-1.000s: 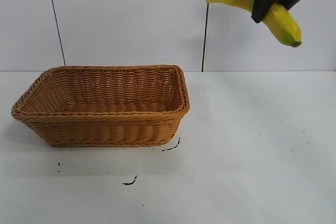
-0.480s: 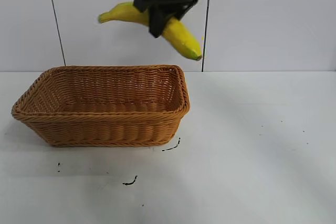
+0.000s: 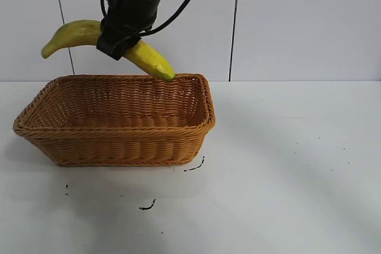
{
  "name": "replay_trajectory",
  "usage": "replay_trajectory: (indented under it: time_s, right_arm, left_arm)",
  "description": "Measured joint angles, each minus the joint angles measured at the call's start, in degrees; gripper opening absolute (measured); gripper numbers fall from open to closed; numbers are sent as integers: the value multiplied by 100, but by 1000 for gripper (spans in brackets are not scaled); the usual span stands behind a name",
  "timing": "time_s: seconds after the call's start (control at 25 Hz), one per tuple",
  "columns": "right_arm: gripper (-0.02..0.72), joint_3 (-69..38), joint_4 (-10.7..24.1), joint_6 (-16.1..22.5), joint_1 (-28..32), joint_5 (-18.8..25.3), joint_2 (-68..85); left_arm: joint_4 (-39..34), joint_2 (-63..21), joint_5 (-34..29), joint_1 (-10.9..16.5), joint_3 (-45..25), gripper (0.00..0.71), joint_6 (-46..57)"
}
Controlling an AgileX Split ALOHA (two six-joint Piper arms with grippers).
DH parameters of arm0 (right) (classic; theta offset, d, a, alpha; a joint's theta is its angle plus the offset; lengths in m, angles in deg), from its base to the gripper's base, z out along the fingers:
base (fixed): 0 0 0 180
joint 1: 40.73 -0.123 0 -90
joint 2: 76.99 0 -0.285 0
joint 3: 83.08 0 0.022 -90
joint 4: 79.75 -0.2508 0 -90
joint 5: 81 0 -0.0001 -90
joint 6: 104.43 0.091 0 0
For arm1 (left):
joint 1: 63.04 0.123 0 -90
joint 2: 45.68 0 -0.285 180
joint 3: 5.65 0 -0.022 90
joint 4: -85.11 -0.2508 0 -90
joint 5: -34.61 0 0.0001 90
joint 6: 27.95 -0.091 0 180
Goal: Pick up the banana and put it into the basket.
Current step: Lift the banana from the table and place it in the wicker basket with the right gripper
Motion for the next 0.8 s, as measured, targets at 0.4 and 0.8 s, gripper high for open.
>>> replay_trajectory:
  time_s: [0.4,0.8]
  right_arm:
    - [353,-36,-59,5,0,-93,-158]
    - [657,-36,-29,620,0,-87,136]
  left_arm:
    - [0,0,0,0,0,690,0]
    - [0,0,0,0,0,690,0]
